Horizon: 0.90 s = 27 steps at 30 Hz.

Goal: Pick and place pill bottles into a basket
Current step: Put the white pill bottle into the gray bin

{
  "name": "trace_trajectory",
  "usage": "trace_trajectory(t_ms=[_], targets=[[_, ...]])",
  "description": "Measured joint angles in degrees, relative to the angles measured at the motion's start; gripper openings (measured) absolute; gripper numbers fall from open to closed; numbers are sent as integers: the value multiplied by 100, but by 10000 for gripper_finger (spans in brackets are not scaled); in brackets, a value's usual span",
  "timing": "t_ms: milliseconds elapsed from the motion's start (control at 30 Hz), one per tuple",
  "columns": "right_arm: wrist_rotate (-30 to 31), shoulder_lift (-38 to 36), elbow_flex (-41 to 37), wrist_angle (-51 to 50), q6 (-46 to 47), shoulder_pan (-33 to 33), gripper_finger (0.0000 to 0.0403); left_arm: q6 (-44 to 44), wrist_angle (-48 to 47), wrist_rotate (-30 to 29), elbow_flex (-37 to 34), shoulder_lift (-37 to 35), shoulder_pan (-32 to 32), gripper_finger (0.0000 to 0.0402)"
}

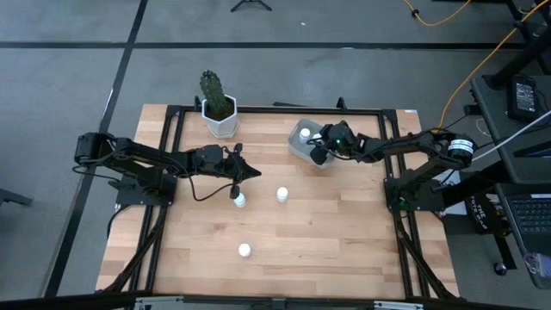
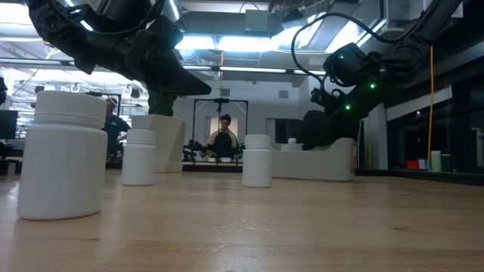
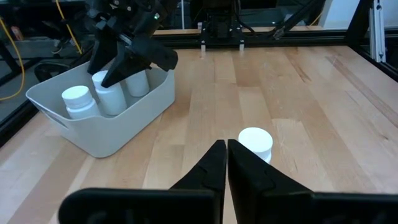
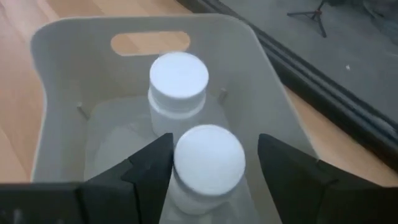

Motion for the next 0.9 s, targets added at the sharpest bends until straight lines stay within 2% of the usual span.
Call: trace_trajectory(t_ms=[267,500,633,900], targets=[[-73,0,470,-66,-488,10,237,0,0,0,0,0,1,9],[-926,0,833,-68,-851,20,230,0,-2,2,0,0,-1,11],[-985,-73,913,-83,-1331,92,190,0,0,2,0,0,1,7],[-997,-1045,932,-699,-1986,166,58,0,0,2,0,2,-1,10]])
